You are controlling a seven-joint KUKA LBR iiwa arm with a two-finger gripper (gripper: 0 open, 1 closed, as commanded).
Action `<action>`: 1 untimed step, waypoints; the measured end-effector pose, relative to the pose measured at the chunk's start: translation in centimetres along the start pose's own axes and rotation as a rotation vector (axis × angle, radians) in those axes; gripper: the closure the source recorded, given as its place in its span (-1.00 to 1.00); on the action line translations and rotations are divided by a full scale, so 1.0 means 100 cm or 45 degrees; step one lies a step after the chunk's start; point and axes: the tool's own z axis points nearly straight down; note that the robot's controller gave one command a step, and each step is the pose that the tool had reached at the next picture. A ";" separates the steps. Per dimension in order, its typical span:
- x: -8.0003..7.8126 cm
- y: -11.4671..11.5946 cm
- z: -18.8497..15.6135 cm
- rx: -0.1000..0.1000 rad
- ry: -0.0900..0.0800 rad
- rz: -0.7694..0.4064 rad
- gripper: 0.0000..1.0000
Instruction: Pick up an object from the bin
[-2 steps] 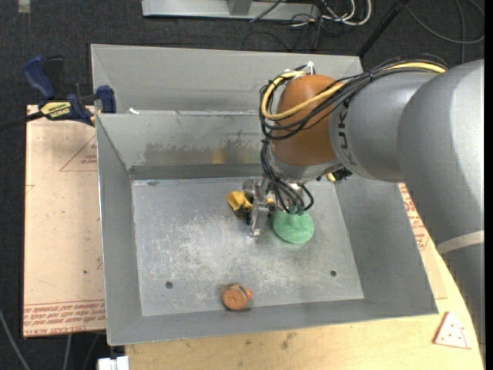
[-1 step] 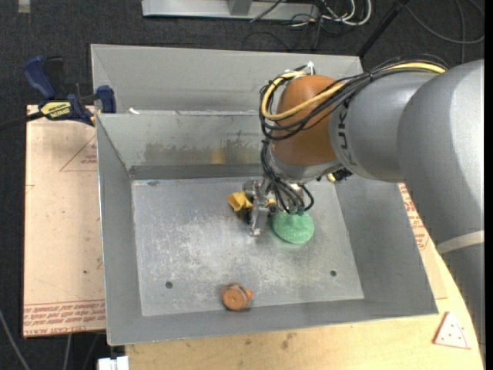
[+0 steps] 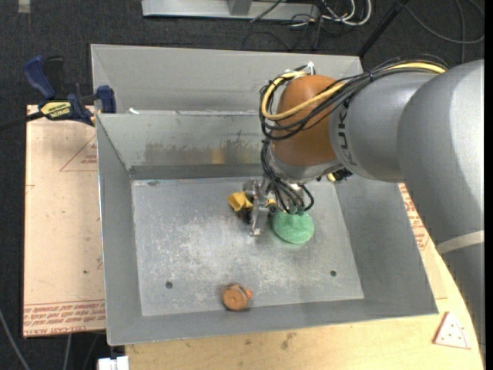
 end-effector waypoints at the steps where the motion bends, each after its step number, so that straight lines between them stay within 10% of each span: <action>1: 0.000 0.000 0.000 0.000 0.000 0.000 1.00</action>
Offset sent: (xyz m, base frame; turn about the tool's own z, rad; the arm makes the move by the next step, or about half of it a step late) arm 0.0000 0.0000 0.0000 0.0000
